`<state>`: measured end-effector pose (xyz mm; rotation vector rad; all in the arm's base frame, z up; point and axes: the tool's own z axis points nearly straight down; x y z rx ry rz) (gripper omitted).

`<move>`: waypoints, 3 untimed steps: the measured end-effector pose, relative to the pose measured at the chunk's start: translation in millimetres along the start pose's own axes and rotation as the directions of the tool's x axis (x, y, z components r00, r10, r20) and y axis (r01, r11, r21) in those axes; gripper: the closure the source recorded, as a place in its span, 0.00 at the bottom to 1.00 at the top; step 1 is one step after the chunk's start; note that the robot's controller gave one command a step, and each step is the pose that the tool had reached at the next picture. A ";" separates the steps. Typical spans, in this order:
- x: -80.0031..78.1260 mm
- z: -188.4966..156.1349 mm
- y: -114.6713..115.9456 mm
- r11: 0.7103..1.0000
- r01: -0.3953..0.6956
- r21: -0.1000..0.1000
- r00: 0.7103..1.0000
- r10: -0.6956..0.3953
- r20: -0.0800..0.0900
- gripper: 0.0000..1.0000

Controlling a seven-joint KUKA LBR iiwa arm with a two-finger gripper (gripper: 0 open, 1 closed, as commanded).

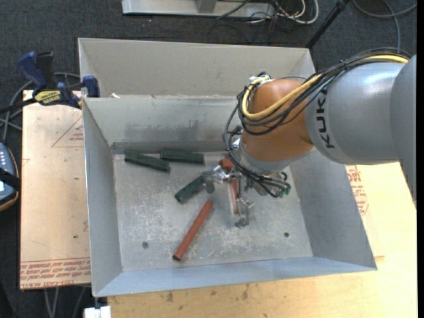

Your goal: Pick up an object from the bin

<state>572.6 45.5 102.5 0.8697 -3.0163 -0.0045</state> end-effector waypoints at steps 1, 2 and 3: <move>-31.1 32.2 85.1 0.979 0.204 0.001 0.979 -0.204 0.004 0.00; -30.1 31.4 81.5 0.980 0.198 0.003 0.980 -0.198 0.003 1.00; -36.1 -107.5 73.0 0.988 0.156 0.008 0.988 -0.156 0.012 1.00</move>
Offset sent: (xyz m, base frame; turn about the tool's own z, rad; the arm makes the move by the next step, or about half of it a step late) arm -0.0187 0.0842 -0.0319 -0.2022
